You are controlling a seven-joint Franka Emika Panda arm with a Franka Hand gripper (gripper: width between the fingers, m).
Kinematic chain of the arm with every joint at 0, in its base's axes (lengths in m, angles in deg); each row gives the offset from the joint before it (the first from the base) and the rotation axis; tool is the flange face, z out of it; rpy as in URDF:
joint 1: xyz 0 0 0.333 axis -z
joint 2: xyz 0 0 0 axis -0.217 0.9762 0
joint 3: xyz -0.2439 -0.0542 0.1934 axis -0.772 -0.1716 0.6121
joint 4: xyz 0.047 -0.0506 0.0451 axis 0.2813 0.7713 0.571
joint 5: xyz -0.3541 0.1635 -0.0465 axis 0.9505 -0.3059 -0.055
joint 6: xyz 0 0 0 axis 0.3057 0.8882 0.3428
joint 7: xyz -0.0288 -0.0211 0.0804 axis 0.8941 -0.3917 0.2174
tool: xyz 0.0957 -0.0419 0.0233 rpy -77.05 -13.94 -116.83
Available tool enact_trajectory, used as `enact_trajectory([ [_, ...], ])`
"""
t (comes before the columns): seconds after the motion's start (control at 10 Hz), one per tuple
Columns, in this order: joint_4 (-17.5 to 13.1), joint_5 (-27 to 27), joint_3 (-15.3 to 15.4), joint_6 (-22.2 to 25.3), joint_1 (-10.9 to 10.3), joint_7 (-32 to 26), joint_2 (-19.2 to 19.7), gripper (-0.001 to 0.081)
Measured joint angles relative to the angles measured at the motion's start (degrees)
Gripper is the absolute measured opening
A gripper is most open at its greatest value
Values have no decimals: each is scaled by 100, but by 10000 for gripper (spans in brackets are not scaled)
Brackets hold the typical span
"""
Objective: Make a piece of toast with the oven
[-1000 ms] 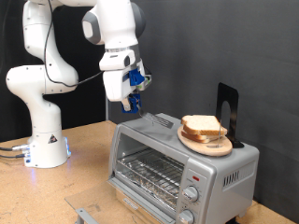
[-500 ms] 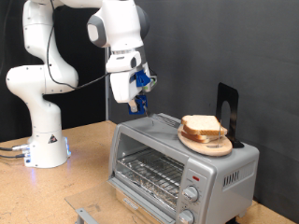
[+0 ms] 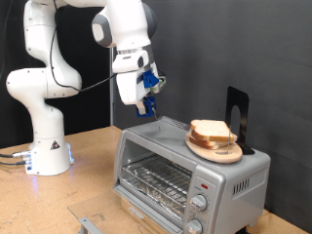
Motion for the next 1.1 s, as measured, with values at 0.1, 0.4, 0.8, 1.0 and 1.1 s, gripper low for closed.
enact_trajectory([
  [0.1, -10, -24, -13, 0, 2, 0, 0, 400],
  [0.4, -40, -80, -80, 0, 5, -8, -2, 400],
  [0.8, -61, -81, -118, 14, 5, -9, -1, 400],
  [1.0, -91, -80, -112, 50, 5, 22, 18, 400],
  [1.1, -119, -72, -95, 52, 5, 97, 58, 400],
])
